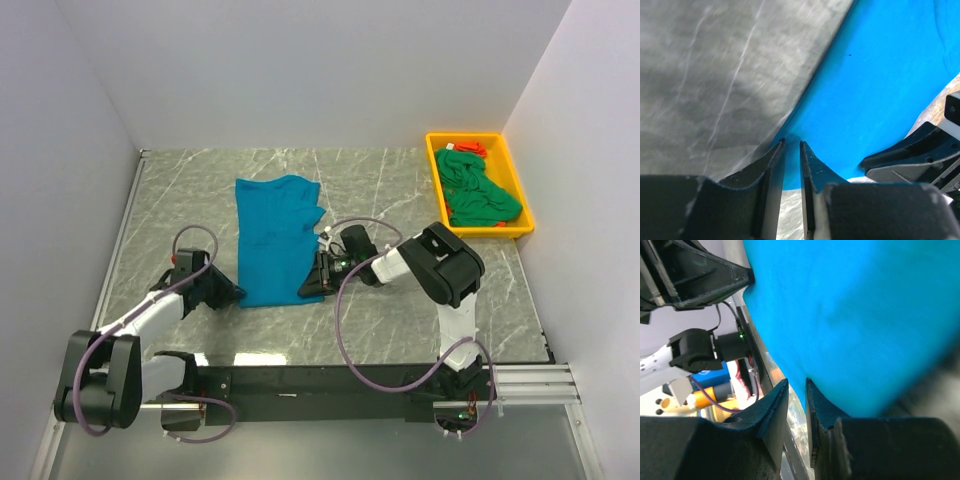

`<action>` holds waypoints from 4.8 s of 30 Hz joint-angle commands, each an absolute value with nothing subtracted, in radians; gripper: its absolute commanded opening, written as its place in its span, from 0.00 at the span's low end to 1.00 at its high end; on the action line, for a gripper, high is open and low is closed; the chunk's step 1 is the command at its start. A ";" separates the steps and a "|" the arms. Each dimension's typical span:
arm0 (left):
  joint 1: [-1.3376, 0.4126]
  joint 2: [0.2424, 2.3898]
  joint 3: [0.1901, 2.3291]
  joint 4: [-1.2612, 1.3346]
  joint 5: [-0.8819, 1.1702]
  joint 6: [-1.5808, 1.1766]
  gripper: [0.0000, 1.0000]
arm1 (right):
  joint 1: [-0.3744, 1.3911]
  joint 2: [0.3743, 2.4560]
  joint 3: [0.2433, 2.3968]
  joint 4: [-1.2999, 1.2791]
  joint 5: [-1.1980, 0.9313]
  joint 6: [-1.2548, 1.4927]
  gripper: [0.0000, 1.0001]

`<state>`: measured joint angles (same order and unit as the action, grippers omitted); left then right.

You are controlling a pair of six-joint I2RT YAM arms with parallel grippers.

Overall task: Fold and stack the t-shirts
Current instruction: Fold the tshirt

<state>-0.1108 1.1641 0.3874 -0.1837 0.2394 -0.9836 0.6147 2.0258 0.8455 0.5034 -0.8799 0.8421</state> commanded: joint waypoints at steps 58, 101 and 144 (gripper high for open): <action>-0.445 1.178 0.589 -0.597 -0.149 -1.016 0.79 | 0.914 1.901 1.174 -0.649 0.167 0.732 0.40; -0.548 1.387 0.600 -0.617 -0.120 -1.028 0.30 | 0.913 1.887 1.147 -0.653 0.144 0.707 0.00; -0.468 1.112 1.022 -0.957 0.075 -0.939 0.01 | 0.750 1.661 1.684 -1.193 0.092 0.339 0.00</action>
